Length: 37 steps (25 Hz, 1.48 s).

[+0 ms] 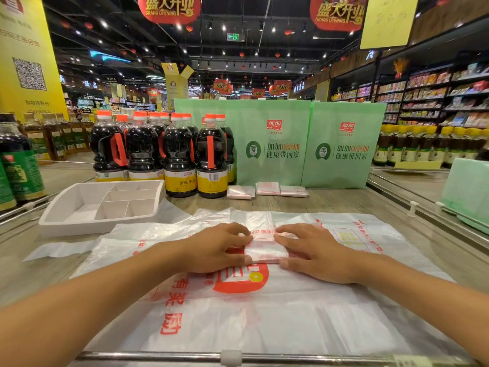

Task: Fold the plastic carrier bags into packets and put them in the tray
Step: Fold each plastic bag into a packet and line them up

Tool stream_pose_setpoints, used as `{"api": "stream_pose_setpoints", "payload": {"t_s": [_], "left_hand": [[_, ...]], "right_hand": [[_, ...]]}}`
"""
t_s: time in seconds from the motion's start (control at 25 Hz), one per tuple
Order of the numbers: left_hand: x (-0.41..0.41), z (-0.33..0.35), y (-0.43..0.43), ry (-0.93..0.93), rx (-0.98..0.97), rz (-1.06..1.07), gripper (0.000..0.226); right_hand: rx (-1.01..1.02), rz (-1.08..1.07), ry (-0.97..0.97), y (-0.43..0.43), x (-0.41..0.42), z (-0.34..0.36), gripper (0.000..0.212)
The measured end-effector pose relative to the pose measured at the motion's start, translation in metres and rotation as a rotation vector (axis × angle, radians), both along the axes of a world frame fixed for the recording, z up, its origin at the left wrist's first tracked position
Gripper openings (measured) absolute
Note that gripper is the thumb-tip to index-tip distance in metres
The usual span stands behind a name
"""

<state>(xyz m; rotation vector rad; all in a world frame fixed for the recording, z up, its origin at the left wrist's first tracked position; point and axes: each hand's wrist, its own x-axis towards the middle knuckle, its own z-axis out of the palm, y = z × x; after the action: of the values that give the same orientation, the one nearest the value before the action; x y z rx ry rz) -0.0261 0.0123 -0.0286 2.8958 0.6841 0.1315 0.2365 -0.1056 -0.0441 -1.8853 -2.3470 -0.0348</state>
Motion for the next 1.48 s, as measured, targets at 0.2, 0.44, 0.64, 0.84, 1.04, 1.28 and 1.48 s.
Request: {"api": "stream_pose_setpoints", "payload": {"t_s": [0.2, 0.44, 0.64, 0.84, 1.04, 1.28, 1.48], "left_hand": [[-0.004, 0.001, -0.002, -0.182, -0.075, -0.03, 0.058], [-0.003, 0.008, -0.005, -0.363, -0.19, 0.019, 0.03], [0.001, 0.005, -0.004, -0.452, -0.302, 0.075, 0.038], [0.008, 0.002, -0.009, -0.466, -0.366, 0.12, 0.037], [0.008, 0.006, -0.013, -0.304, -0.204, 0.14, 0.039], [0.003, 0.006, -0.015, -0.114, -0.185, 0.083, 0.044], [0.002, -0.004, -0.007, 0.033, 0.009, 0.1, 0.061]], "right_hand": [[0.235, 0.098, 0.083, 0.001, 0.002, 0.003, 0.071], [0.368, 0.076, 0.259, 0.003, -0.006, 0.006, 0.046], [0.371, 0.056, 0.354, 0.005, -0.004, 0.003, 0.05], [0.326, -0.011, 0.444, 0.005, -0.005, -0.001, 0.046], [0.245, -0.032, 0.403, 0.005, -0.006, -0.002, 0.031], [0.181, -0.009, 0.303, 0.006, -0.003, -0.004, 0.033], [0.073, -0.037, 0.299, 0.004, 0.001, -0.003, 0.04]]}}
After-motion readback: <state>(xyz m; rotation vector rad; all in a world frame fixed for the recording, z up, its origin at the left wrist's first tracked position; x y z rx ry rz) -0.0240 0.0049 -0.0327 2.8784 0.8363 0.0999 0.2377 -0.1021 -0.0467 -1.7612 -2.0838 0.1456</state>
